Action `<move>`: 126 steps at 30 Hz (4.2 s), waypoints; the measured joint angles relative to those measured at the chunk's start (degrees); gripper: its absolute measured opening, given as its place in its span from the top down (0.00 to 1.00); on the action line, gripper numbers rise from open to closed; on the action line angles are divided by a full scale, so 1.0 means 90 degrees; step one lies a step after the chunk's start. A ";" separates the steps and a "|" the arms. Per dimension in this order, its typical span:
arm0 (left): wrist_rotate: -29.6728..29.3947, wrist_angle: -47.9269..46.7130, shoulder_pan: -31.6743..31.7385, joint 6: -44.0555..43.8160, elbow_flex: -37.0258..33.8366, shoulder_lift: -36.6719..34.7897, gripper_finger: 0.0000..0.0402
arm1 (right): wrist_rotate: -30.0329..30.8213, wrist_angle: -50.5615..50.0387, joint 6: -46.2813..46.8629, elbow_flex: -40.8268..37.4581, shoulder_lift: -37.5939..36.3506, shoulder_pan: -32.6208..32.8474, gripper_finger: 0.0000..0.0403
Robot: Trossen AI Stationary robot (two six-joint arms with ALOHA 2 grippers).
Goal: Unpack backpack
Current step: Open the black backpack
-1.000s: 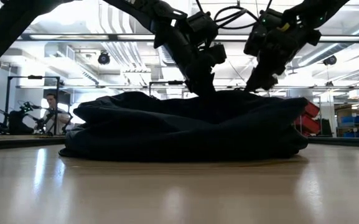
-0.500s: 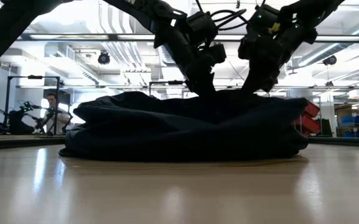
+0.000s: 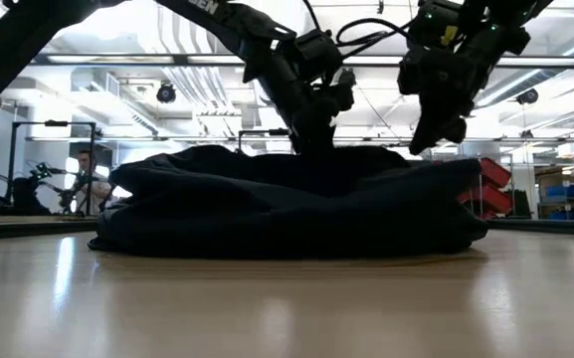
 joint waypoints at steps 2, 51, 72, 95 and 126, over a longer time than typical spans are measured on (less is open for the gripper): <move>0.0004 -0.0010 0.0028 0.0009 -0.0027 0.0000 1.00 | 0.0059 -0.0068 0.0078 0.0000 -0.0007 0.0070 1.00; 0.2176 -0.0603 0.0836 0.1862 -0.0162 -0.1263 0.94 | 0.1813 0.4670 0.2309 -0.2591 -0.0361 0.1122 1.00; 0.2136 0.0607 0.0568 0.1705 -0.0352 -0.1664 0.59 | 0.1747 0.4677 0.2500 -0.2424 -0.0160 0.1136 1.00; 0.1599 0.4378 0.0767 0.0477 -0.0368 0.1488 0.86 | 0.2255 0.4597 0.4302 -0.2426 0.0139 0.1635 1.00; 0.1311 0.3630 0.0739 0.0635 -0.0369 0.1277 0.91 | 0.2705 0.4622 0.7332 -0.1540 0.0468 0.5886 1.00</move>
